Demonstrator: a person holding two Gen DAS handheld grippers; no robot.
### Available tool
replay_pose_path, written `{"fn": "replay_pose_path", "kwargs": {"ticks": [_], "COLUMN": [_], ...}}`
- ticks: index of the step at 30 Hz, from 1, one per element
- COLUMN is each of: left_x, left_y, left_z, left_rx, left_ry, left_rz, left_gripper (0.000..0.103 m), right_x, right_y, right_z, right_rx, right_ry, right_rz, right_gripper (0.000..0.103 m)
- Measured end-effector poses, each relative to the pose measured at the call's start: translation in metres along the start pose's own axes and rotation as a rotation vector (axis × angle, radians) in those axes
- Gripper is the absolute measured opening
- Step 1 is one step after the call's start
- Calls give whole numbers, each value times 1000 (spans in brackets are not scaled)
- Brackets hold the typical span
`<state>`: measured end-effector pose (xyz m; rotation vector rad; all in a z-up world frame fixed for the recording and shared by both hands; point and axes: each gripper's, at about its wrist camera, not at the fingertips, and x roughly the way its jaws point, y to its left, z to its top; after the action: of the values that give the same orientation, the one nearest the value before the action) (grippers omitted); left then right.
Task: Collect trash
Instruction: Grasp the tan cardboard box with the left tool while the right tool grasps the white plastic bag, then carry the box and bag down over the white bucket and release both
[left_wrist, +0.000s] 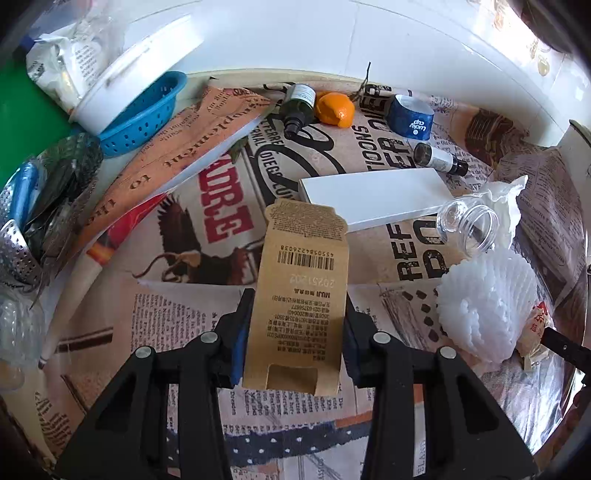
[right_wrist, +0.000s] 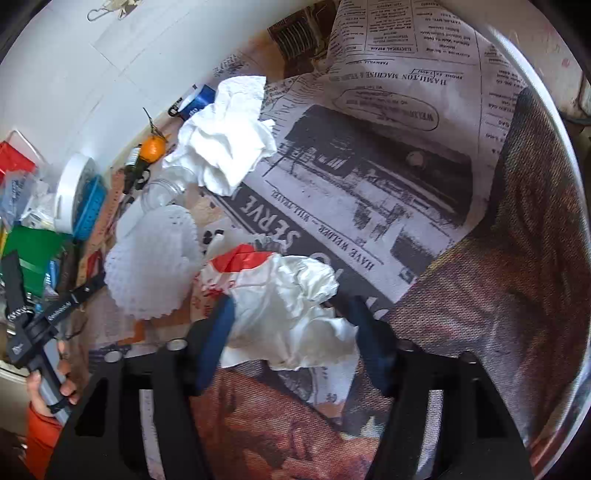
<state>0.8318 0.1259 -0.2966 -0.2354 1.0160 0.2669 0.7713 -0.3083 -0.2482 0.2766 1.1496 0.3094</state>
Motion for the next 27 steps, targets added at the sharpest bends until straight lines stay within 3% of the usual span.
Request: {"fn": "replay_pose_path", "kwargs": {"ticks": [3,4,5,14,18,27], "left_x": [-11,-15,-21,-76,-107,-183], "left_y": [2,3,3,14,27,76], "left_z": [-4,-5,-7,-24,-36,-90], "left_rx": [-11,-13,-13,13,30,116], "left_ry": [-15,-18,-23,-71,-104,-174], "left_rz": [-4,-5,-6,-14,-38,-120], "left_gripper": [40,39,39,38,38,38], "right_x": [-11,-17,-18,-61,-85,-120], "right_y": [4,5,6,24,44,121], "right_z": [-2,-3,-3,-18,-32,-105], "right_rx": [-14,-21,-22,-57,-65,-85], "right_ry": [-32,-41,-43,-154,-219,-378], "right_rz": [-5,-11,-13,-113,-117,-105], "right_gripper": [32,15,11,10,10,10]}}
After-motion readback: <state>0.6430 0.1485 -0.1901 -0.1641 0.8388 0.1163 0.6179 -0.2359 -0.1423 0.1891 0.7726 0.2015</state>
